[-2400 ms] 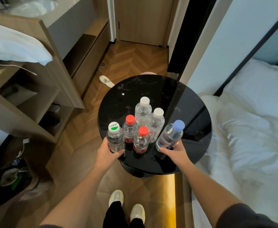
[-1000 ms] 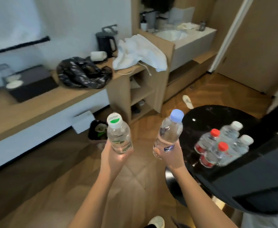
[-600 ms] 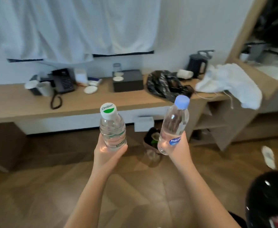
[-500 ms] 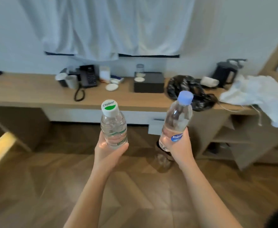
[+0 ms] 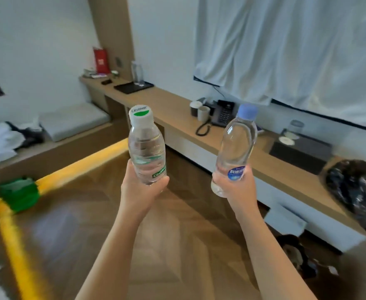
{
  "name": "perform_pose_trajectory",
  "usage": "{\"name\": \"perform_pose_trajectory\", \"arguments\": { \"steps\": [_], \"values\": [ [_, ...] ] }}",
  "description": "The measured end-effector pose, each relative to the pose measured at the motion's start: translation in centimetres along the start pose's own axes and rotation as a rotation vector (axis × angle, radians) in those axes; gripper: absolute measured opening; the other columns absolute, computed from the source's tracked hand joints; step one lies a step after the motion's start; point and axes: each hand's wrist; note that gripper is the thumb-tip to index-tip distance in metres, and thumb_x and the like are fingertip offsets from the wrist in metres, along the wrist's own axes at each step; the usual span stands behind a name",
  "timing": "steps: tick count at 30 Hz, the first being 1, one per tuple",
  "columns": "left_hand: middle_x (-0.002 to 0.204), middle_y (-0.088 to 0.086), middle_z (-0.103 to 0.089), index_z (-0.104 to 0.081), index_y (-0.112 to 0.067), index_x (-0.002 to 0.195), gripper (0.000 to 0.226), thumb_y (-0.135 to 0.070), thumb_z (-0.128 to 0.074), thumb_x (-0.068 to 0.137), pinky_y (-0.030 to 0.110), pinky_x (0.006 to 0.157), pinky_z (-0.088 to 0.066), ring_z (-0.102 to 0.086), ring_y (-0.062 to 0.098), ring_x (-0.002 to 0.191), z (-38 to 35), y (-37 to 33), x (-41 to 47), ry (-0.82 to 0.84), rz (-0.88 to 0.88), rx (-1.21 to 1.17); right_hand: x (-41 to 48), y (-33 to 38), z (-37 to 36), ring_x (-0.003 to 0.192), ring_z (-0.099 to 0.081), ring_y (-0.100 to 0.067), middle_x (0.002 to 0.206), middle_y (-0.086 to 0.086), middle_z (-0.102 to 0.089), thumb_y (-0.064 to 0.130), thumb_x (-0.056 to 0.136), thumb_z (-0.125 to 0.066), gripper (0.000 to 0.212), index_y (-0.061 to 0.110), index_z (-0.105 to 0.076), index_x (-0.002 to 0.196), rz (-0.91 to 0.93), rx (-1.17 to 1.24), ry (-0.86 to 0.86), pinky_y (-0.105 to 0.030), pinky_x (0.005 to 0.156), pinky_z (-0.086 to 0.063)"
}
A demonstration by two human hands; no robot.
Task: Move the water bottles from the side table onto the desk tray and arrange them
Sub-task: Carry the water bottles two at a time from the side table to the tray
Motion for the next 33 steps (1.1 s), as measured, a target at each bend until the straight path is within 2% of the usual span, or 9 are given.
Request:
{"name": "perform_pose_trajectory", "arguments": {
  "steps": [4, 7, 9, 12, 16, 21, 25, 30, 33],
  "values": [
    [0.101, -0.016, -0.068, -0.052, -0.048, 0.111, 0.061, -0.041, -0.082, 0.057, 0.032, 0.079, -0.055, -0.067, 0.005, 0.093, 3.5, -2.9, 1.2, -0.052, -0.037, 0.005, 0.3, 3.2, -3.0, 0.09, -0.067, -0.008, 0.102, 0.009, -0.068, 0.035, 0.071, -0.082, 0.058, 0.03, -0.054, 0.122, 0.047, 0.025, 0.06, -0.028, 0.077, -0.057],
    [0.099, -0.018, -0.068, -0.052, -0.043, 0.116, 0.063, -0.036, -0.085, 0.062, 0.025, 0.073, -0.053, -0.067, 0.001, 0.09, 6.1, -5.2, 2.3, -0.085, -0.091, 0.008, 0.7, 6.2, -5.4, 0.093, -0.067, -0.017, 0.104, 0.0, -0.068, 0.032, 0.073, -0.08, 0.054, 0.022, -0.057, 0.12, 0.117, 0.05, 0.123, -0.035, 0.08, -0.058],
    [0.097, -0.018, -0.069, -0.053, -0.04, 0.116, 0.061, -0.032, -0.085, 0.064, 0.024, 0.072, -0.053, -0.067, -0.001, 0.087, 7.6, -6.7, 2.9, -0.115, -0.118, 0.02, 0.9, 8.0, -6.8, 0.089, -0.068, -0.011, 0.1, 0.002, -0.069, 0.027, 0.074, -0.08, 0.05, 0.021, -0.057, 0.117, 0.168, 0.075, 0.128, -0.026, 0.075, -0.056],
    [0.098, -0.013, -0.07, -0.055, -0.039, 0.114, 0.059, -0.036, -0.085, 0.063, 0.034, 0.079, -0.057, -0.069, 0.006, 0.09, 9.5, -8.7, 3.8, -0.143, -0.137, 0.019, 1.3, 11.0, -8.9, 0.079, -0.066, 0.001, 0.094, 0.008, -0.07, 0.032, 0.072, -0.081, 0.049, 0.024, -0.058, 0.114, 0.242, 0.075, 0.138, -0.009, 0.062, -0.049],
    [0.097, -0.013, -0.069, -0.055, -0.04, 0.109, 0.055, -0.036, -0.085, 0.063, 0.039, 0.084, -0.055, -0.067, 0.009, 0.092, 11.9, -11.1, 4.9, -0.182, -0.16, 0.039, 2.2, 14.8, -11.3, 0.075, -0.065, 0.005, 0.091, 0.011, -0.067, 0.035, 0.072, -0.08, 0.052, 0.024, -0.055, 0.115, 0.319, 0.098, 0.141, -0.01, 0.063, -0.047],
    [0.103, -0.012, -0.068, -0.055, -0.034, 0.117, 0.058, -0.035, -0.084, 0.067, 0.039, 0.087, -0.054, -0.064, 0.01, 0.095, 14.2, -13.0, 5.7, -0.231, -0.191, 0.076, 3.0, 17.7, -12.8, 0.086, -0.065, -0.004, 0.098, 0.011, -0.063, 0.041, 0.074, -0.079, 0.058, 0.025, -0.049, 0.12, 0.363, 0.106, 0.161, -0.01, 0.059, -0.048],
    [0.105, -0.008, -0.069, -0.056, -0.03, 0.119, 0.057, -0.033, -0.083, 0.069, 0.044, 0.09, -0.054, -0.065, 0.014, 0.097, 15.3, -13.9, 6.4, -0.262, -0.2, 0.051, 3.3, 18.6, -13.4, 0.083, -0.061, 0.003, 0.097, 0.019, -0.06, 0.04, 0.075, -0.08, 0.052, 0.037, -0.042, 0.111, 0.39, 0.105, 0.154, -0.003, 0.054, -0.045],
    [0.103, -0.01, -0.069, -0.057, -0.034, 0.116, 0.053, -0.034, -0.083, 0.069, 0.041, 0.089, -0.054, -0.065, 0.012, 0.096, 16.1, -13.8, 7.4, -0.266, -0.209, 0.037, 3.9, 18.8, -14.4, 0.091, -0.067, -0.008, 0.103, 0.007, -0.065, 0.039, 0.075, -0.08, 0.055, 0.026, -0.05, 0.119, 0.403, 0.102, 0.161, -0.015, 0.069, -0.052],
    [0.103, -0.011, -0.069, -0.056, -0.035, 0.115, 0.053, -0.034, -0.083, 0.069, 0.04, 0.089, -0.054, -0.065, 0.011, 0.096, 16.6, -13.8, 8.4, -0.257, -0.208, 0.04, 4.4, 19.0, -15.1, 0.093, -0.066, -0.009, 0.106, 0.005, -0.064, 0.037, 0.076, -0.08, 0.055, 0.026, -0.049, 0.12, 0.412, 0.111, 0.167, -0.015, 0.067, -0.053]
  ]
}}
Point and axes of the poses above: each hand's wrist, its own x-axis towards the middle knuckle, its own z-axis out of the back of the hand, y = z × x
